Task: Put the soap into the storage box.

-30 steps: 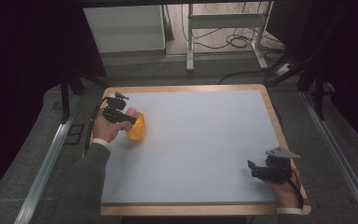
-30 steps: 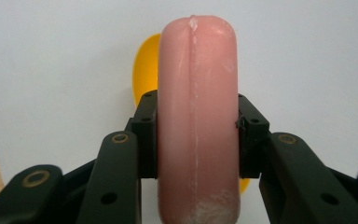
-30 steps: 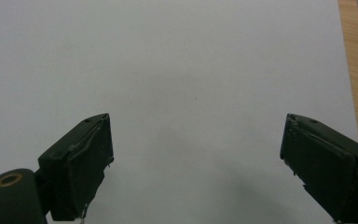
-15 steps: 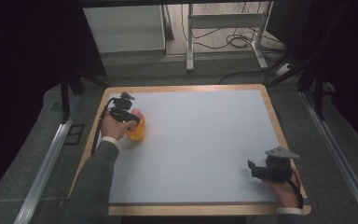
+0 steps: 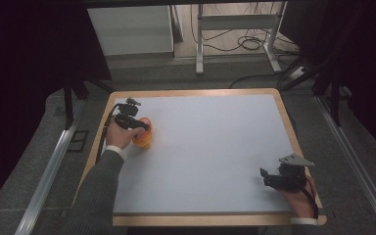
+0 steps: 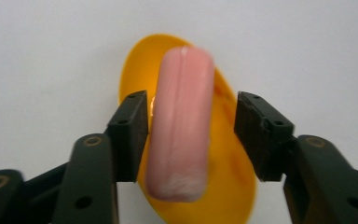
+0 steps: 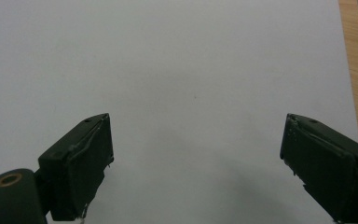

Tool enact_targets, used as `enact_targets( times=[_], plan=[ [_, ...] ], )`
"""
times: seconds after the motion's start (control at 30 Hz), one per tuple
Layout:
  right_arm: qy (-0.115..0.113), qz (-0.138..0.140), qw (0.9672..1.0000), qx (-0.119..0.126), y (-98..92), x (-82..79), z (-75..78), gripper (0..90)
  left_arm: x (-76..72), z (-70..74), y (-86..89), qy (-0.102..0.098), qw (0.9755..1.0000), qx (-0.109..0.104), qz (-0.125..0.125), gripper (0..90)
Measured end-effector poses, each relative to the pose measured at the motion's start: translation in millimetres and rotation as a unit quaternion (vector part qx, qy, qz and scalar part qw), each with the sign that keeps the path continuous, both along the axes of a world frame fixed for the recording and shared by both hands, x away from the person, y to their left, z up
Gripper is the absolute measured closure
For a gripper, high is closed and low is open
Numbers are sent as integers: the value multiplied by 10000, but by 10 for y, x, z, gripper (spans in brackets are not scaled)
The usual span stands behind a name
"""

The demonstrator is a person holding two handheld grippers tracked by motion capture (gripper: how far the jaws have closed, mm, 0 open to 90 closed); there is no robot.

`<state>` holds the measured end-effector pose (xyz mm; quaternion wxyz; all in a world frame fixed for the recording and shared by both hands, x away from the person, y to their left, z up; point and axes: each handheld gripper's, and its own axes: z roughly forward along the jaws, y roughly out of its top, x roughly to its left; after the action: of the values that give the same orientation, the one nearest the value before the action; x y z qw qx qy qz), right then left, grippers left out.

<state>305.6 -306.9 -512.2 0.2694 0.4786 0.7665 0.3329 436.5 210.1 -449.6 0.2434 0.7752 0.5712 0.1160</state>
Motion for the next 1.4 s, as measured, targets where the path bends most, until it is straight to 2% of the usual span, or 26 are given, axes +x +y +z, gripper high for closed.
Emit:
enact_targets(
  times=[0.1, 0.23, 0.4, 0.57, 0.67, 0.83, 0.97, 1.17, 1.3, 1.4],
  plan=[
    [-2, 6, 10000, -9, 8, -3, 2, 89, -56, 93, 2, -163, 9999, -29, -7, 365],
    [-4, 4, 10000, -9, 9, -5, 3, 89, -165, 177, -19, -388, 9991, -86, -148, 306],
    [22, 4, 10000, -12, 9, 0, -8, 89, -318, 230, -103, -532, 9971, -188, -502, 273],
    [12, 12, 10000, -11, 14, -5, -3, 89, -514, 244, -232, -694, 9926, -319, -947, 264],
    [2, 0, 10000, -13, 3, -3, -2, 89, -668, 228, -329, -819, 9876, -425, -1274, 262],
    [-5, 9, 10000, -10, 8, -9, 3, 89, -906, 129, -502, -1023, 9777, -658, -1711, 262],
    [5, -4, 10000, -9, 5, -11, 3, 89, -1044, 13, -595, -1069, 9727, -793, -1899, 265],
    [4, -8, 10000, -31, 7, -9, -4, 89, -1211, -206, -638, -1082, 9698, -938, -1976, 265],
    [8, -3, 10000, -38, 16, -10, -6, 89, -1338, -347, -633, -1132, 9705, -924, -1920, 267],
    [14, 3, 10000, -46, 21, -10, -8, 89, -1427, -441, -612, -1089, 9697, -1092, -1897, 269]
  ],
)
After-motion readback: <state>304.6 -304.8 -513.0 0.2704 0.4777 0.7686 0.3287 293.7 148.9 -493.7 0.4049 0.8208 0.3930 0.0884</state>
